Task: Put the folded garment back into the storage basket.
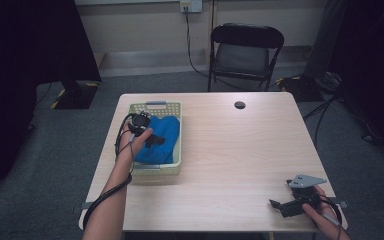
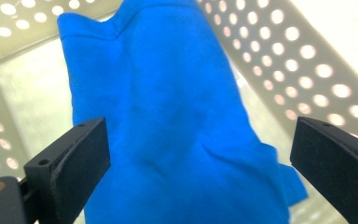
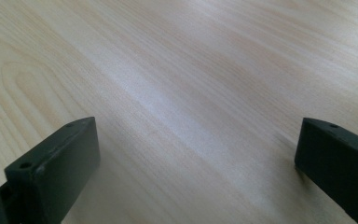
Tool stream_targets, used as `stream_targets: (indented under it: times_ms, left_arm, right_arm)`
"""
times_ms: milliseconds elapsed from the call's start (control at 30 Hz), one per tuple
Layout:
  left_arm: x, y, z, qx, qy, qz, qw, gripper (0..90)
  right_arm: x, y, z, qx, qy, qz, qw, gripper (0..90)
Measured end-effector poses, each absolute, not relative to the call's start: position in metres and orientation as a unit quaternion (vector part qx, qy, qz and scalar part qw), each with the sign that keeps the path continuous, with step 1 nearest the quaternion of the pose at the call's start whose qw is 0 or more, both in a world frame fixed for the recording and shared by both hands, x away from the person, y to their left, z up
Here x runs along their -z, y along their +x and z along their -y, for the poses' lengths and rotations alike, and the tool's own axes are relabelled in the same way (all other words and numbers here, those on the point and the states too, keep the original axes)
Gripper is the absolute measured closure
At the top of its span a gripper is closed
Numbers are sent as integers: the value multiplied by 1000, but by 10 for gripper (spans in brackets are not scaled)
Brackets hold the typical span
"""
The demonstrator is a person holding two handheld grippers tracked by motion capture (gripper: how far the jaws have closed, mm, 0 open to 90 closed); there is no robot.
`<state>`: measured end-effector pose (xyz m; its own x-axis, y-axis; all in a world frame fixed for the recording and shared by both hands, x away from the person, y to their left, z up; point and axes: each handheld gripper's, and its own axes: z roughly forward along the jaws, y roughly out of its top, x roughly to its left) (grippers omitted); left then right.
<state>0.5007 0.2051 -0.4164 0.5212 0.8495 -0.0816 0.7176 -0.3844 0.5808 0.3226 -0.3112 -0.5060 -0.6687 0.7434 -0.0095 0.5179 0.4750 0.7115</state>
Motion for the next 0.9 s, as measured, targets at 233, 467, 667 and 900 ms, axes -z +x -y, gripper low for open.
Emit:
stream_targets:
  times_ms: [233,467,667,900]
  left_arm:
    - [407,487,-206,-114,823,-465,304,42]
    - [399,476,-208,-118,823,-457,316,42]
    - [395,465,-210,-115,824,-447,329,42]
    - [392,455,-209,-120,828,-436,333,42]
  right_arm:
    - [506,323,311,-350,374,-844,161,0]
    - [506,323,311,-350,374,-844,161,0]
    - [506,323,311,-350,374,-844,161,0]
    - [506,323,311,-350,374,-844,161,0]
